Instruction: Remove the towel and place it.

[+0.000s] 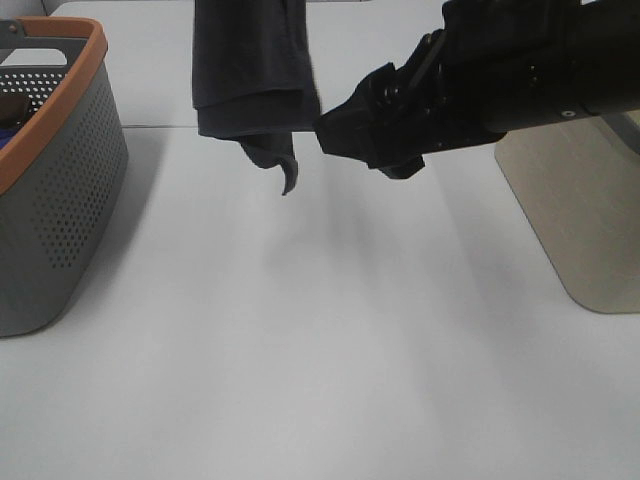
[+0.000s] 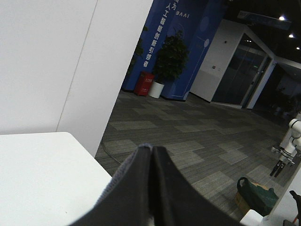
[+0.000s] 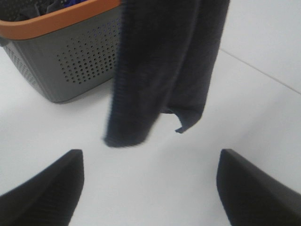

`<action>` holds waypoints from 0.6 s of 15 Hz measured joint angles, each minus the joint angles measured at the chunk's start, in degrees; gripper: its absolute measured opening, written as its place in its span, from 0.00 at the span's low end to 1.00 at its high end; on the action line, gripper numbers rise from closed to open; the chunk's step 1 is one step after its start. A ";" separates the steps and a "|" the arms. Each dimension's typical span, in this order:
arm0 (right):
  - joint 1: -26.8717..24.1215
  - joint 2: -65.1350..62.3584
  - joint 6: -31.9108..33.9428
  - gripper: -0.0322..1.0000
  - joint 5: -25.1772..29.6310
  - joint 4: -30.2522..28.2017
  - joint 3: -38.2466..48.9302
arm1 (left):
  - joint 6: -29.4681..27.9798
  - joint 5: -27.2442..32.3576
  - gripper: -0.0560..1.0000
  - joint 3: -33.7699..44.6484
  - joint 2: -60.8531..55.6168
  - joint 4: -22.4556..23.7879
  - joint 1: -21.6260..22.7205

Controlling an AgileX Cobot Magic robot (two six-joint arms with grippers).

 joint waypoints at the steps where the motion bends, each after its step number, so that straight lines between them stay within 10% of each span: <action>1: 0.00 0.00 0.00 0.75 0.34 0.23 0.00 | 0.00 0.00 0.05 0.00 0.00 0.06 0.00; 9: 0.00 4.76 0.00 0.67 -10.31 1.49 0.00 | 0.00 0.11 0.05 0.00 0.00 0.11 0.00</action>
